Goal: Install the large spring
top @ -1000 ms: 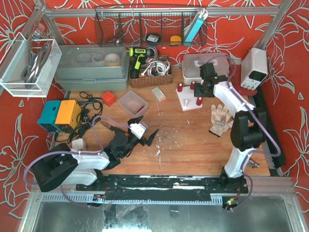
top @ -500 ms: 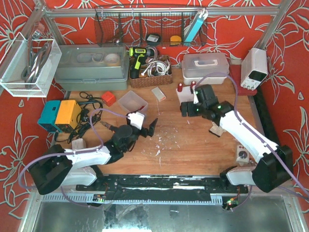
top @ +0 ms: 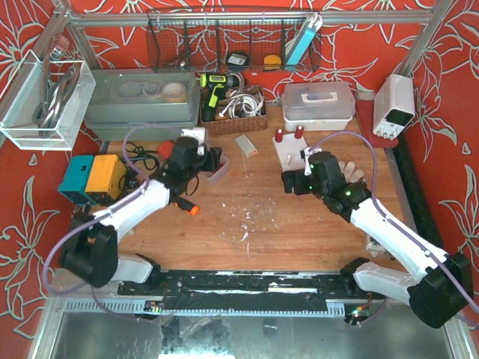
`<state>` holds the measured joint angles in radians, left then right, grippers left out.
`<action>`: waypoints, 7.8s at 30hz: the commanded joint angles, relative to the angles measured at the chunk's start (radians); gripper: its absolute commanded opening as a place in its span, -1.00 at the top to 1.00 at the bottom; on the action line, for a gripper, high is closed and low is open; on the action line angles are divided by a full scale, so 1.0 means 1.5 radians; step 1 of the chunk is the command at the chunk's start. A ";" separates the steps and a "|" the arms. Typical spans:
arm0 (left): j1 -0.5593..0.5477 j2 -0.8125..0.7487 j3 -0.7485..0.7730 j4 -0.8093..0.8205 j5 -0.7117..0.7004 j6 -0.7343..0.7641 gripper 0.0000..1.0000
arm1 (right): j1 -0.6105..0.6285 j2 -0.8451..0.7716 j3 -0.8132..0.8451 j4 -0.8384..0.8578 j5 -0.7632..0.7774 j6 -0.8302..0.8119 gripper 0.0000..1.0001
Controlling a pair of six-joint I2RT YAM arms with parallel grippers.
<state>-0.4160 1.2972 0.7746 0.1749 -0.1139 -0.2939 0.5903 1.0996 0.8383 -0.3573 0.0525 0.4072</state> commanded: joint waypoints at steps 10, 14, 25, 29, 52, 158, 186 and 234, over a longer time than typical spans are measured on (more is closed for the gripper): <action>0.141 0.279 0.324 -0.400 0.321 0.290 0.37 | 0.007 -0.071 -0.031 0.045 0.013 0.009 -0.97; 0.142 0.318 0.340 -0.420 0.322 0.336 0.35 | 0.007 -0.078 -0.030 0.043 0.017 0.008 -0.97; 0.142 0.406 0.392 -0.480 0.344 0.387 0.33 | 0.007 -0.082 -0.031 0.044 0.020 0.005 -0.97; 0.142 0.416 0.402 -0.485 0.337 0.392 0.30 | 0.007 -0.082 -0.030 0.042 0.023 0.004 -0.97; 0.142 0.487 0.430 -0.492 0.292 0.394 0.23 | 0.007 -0.088 -0.033 0.042 0.039 0.000 -0.98; -0.320 -0.026 -0.272 0.489 -0.022 0.352 -0.06 | 0.053 0.076 0.090 -0.018 -0.406 -0.025 1.00; -0.321 0.011 -0.338 0.521 0.008 0.329 -1.00 | -0.079 0.334 0.282 -0.059 0.045 -0.090 1.00; -0.323 -0.011 -0.347 0.527 0.026 0.332 -1.00 | -0.084 0.488 0.400 -0.097 0.072 -0.100 0.14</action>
<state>-0.8967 1.2682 0.2523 0.9222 -0.0681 0.2043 0.4648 1.8599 1.3979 -0.4652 0.1234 0.2581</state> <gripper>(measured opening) 0.999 0.412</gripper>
